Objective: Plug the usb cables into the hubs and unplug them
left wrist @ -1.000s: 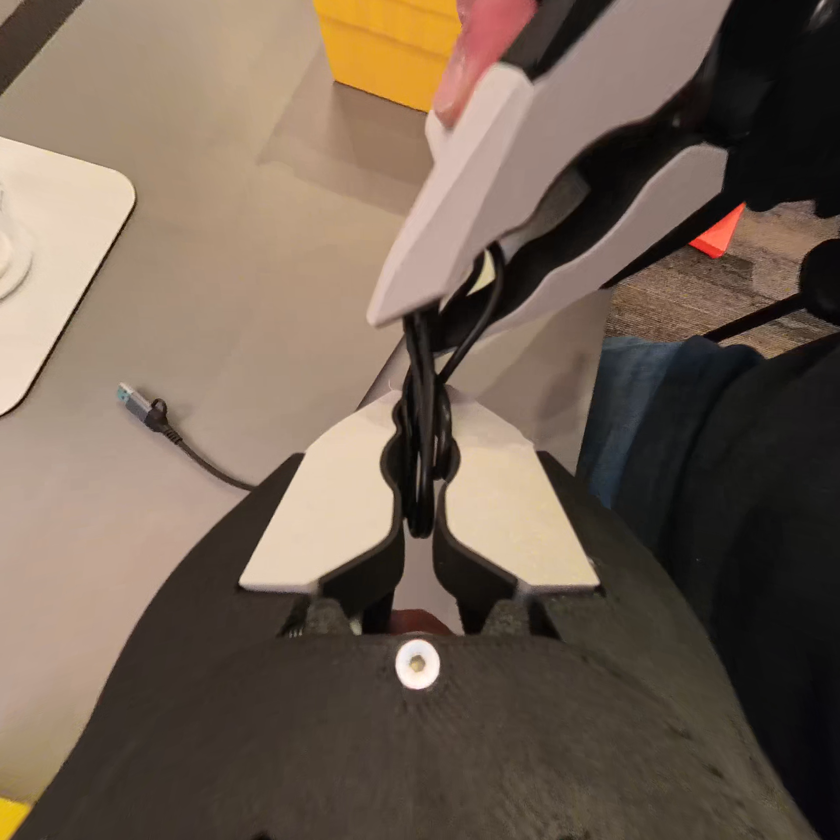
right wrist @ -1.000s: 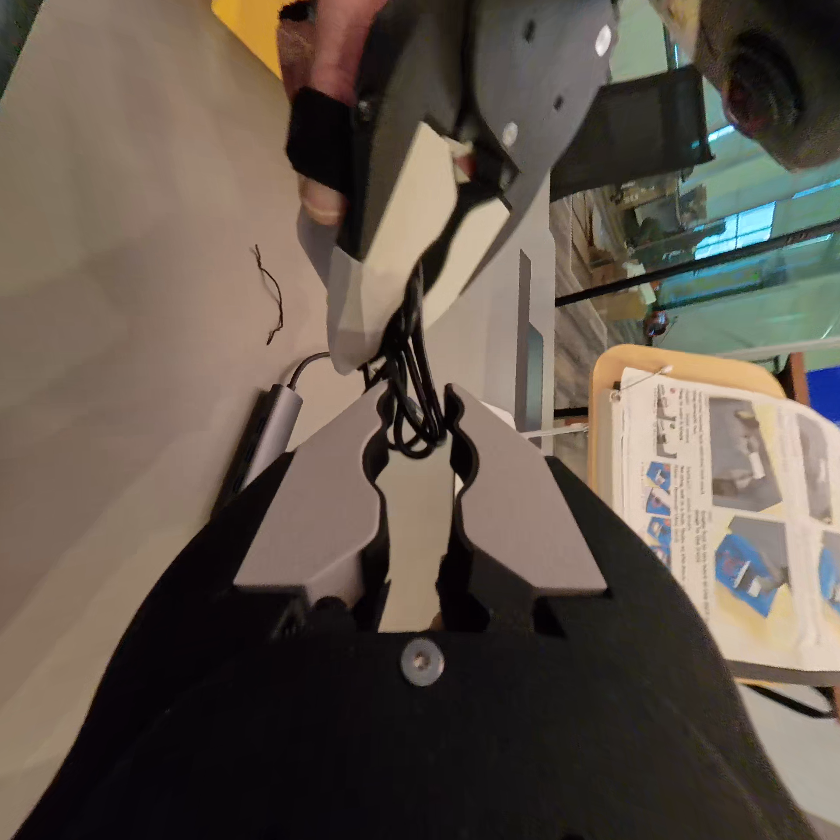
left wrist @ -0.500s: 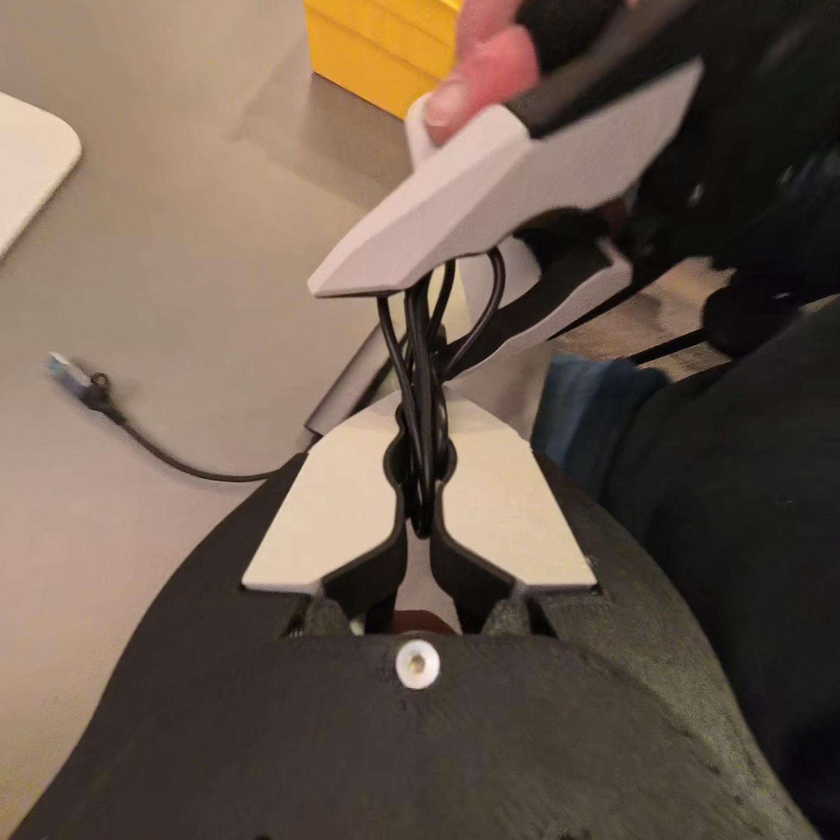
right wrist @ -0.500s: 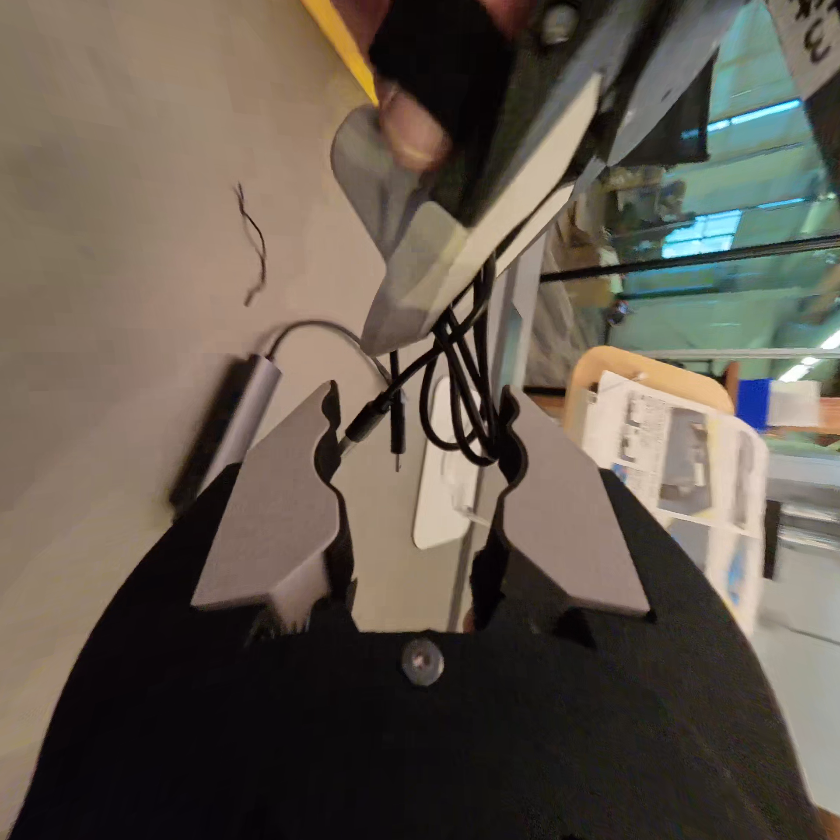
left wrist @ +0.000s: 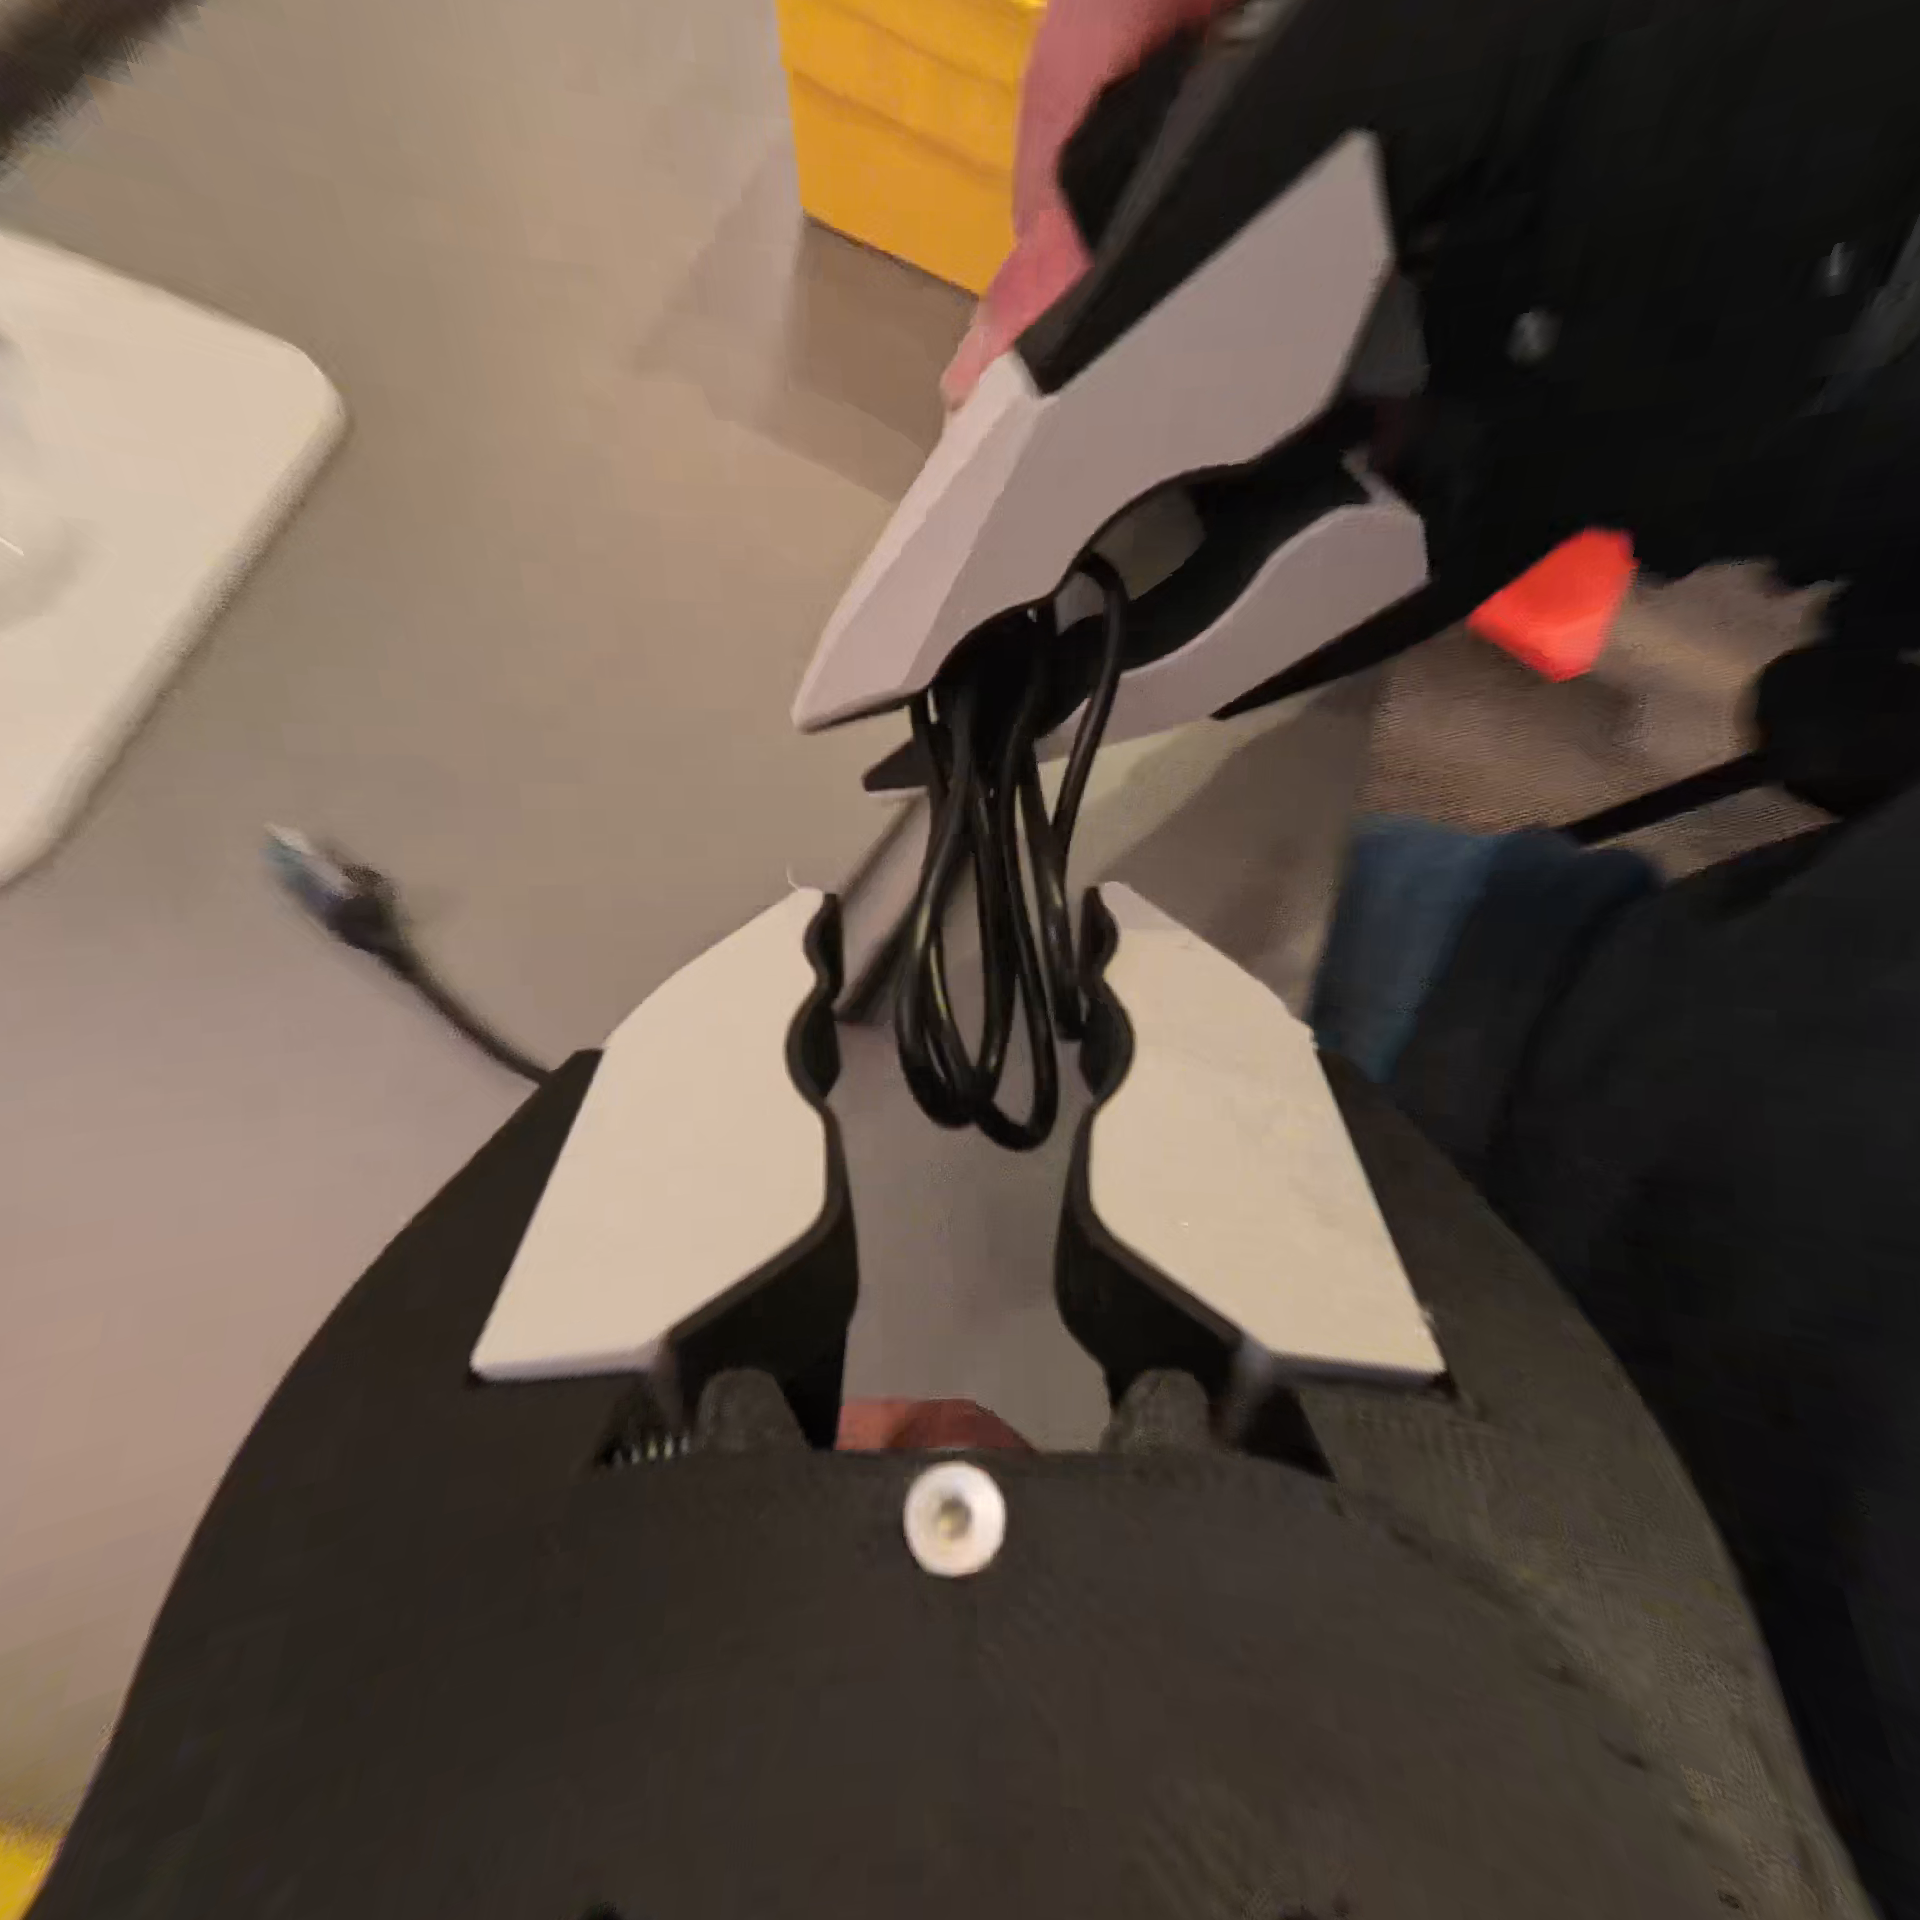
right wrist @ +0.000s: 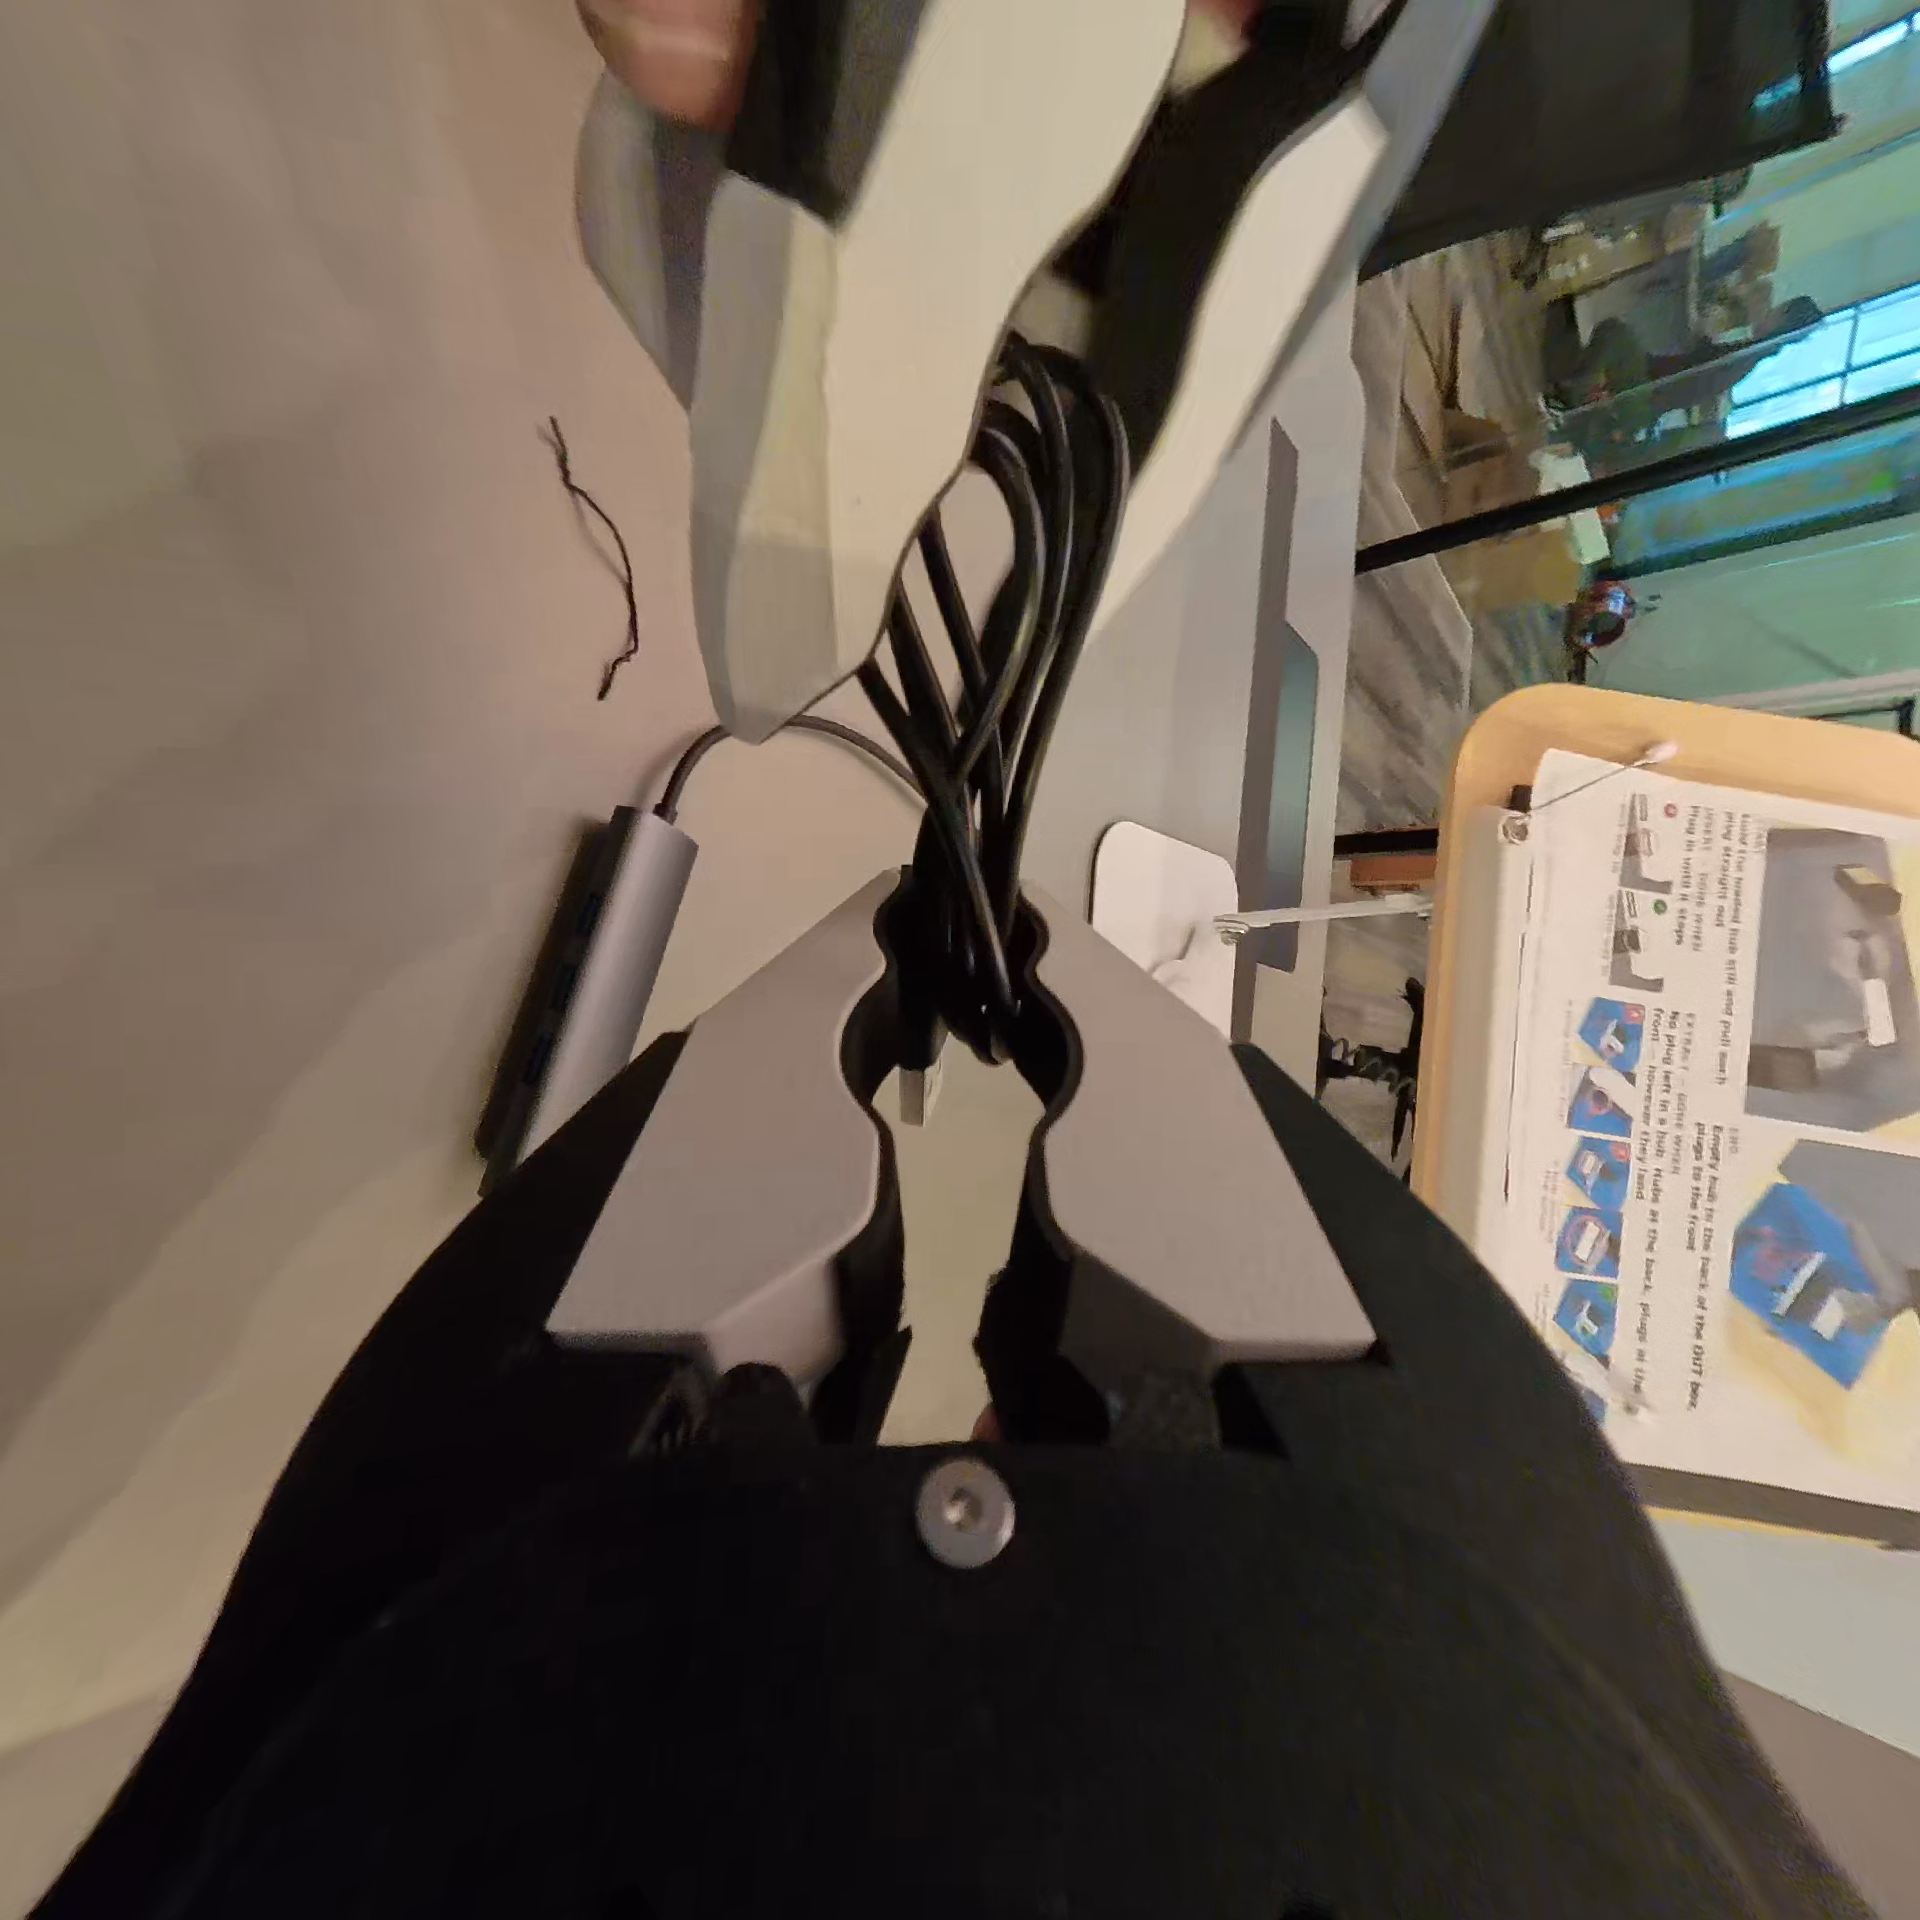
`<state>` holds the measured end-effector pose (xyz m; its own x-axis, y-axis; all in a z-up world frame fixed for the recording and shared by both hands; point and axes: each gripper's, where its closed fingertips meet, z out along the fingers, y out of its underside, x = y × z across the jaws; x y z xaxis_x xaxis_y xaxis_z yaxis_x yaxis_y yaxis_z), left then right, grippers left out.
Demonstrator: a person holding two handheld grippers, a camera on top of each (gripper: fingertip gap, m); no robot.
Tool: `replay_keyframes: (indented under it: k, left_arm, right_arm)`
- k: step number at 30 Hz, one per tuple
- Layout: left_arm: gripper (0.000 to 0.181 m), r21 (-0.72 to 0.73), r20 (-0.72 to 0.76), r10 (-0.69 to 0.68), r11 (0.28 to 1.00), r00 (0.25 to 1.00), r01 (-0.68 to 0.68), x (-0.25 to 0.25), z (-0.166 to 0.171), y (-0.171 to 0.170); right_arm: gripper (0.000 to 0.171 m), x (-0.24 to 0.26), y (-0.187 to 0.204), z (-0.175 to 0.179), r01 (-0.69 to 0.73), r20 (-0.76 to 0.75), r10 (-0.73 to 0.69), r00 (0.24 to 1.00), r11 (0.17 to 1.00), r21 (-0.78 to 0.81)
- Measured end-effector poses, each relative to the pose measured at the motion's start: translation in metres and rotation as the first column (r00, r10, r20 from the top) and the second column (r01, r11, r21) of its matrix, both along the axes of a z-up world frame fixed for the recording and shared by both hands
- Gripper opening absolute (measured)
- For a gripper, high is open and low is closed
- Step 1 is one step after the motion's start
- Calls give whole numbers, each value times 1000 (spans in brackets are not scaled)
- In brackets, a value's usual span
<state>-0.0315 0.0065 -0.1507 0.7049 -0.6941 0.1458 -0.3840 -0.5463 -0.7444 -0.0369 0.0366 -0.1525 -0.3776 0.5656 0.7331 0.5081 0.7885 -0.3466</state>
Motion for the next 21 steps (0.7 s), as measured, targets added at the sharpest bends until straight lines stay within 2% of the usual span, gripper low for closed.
replay_keyframes:
  k: [2, 3, 5, 7, 9, 11, 15, 19, 21]
  left_arm:
    - [57, 211, -187, 42, 978, 982, -1, -8, 10, 7]
    - [64, 267, -286, 46, 963, 957, 33, -9, 12, 5]
    - [69, 306, -463, 66, 948, 884, 89, -11, 6, 3]
    - [68, 292, -560, 74, 950, 825, 114, -13, -5, 1]
    - [41, 321, -541, 106, 943, 834, 89, -14, -4, 2]
    - [25, 330, -546, 110, 940, 831, 92, -14, -5, 0]
    - [17, 339, -554, 107, 935, 825, 106, -15, -8, -1]
    - [10, 324, -488, 99, 943, 867, 75, -18, -8, -5]
    - [9, 298, -445, 97, 954, 890, 45, -22, -8, -7]
  right_arm:
    - [12, 2, 1, -4, -9, 43, 9, 999, 1000, 10]
    - [12, 2, 1, -8, -11, 67, 10, 998, 1000, 10]
    - [12, 1, -1, -12, -20, 100, 20, 995, 1000, -1]
    - [12, 0, -1, -15, -21, 131, 19, 991, 1000, 20]
    - [12, 0, -3, -16, -22, 144, 18, 989, 1000, 22]
    - [12, 1, -4, -17, -25, 148, 20, 989, 999, 31]
    - [12, 0, -8, -15, -43, 122, 45, 992, 999, -16]
    - [14, -5, -15, -8, -80, 48, 88, 995, 986, -147]
    - [28, -10, -18, -4, -93, 0, 95, 995, 972, -215]
